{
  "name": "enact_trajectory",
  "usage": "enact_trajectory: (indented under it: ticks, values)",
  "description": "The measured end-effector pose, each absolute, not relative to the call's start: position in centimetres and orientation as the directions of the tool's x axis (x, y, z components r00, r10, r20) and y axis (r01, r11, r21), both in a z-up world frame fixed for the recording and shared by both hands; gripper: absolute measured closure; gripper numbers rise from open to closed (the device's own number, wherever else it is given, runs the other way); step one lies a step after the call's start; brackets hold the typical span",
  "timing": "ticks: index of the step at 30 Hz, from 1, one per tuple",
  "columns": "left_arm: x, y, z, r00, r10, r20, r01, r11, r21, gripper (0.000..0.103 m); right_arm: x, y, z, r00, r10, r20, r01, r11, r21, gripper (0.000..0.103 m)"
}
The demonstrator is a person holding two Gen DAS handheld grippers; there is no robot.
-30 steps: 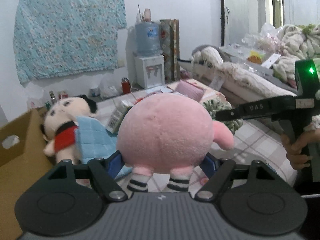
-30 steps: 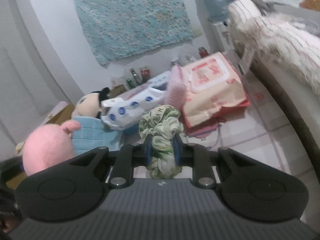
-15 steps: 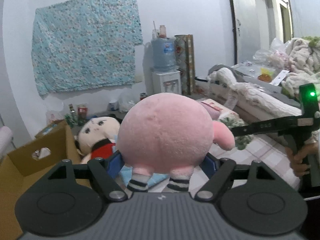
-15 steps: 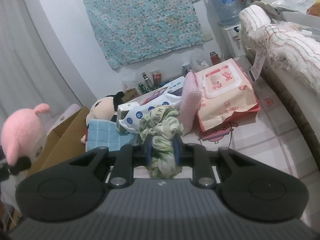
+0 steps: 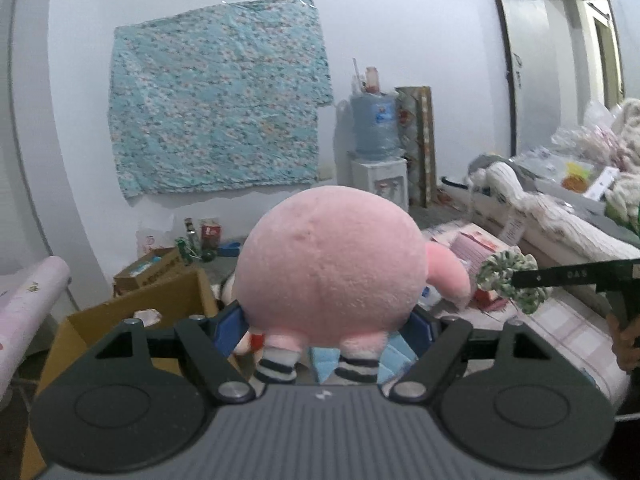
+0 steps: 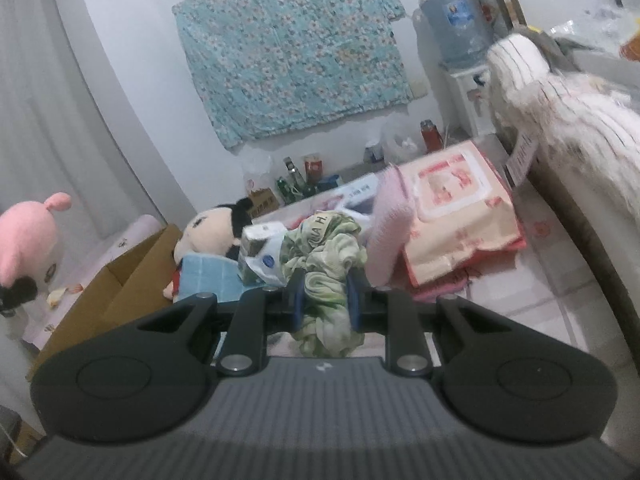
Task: Organize soft objects
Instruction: 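Carry the pink plush in the left tool while the right tool carries the scrunchie to the box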
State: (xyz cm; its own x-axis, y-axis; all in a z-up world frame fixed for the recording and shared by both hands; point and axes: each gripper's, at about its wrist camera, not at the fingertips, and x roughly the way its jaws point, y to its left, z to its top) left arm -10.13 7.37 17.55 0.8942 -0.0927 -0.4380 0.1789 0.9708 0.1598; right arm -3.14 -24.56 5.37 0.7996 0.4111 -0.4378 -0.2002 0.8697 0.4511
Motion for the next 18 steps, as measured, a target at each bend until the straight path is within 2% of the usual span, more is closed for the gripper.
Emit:
enact_trajectory:
  ticks: [9,18]
  values:
    - [-9.9,12.3,19.3,0.903,0.007,-0.43,0.053,0.991,0.127,0.023,-2.0,-19.8,7.1,0.769,0.508,-0.389,-0.303,0.825,0.477,0.083]
    - [-9.8,16.8,20.8,0.895,0.113,-0.432,-0.035,0.982,0.183,0.022,-1.9,-14.8,8.7,0.726,0.568,-0.388,-0.387,0.803,0.453,0.083]
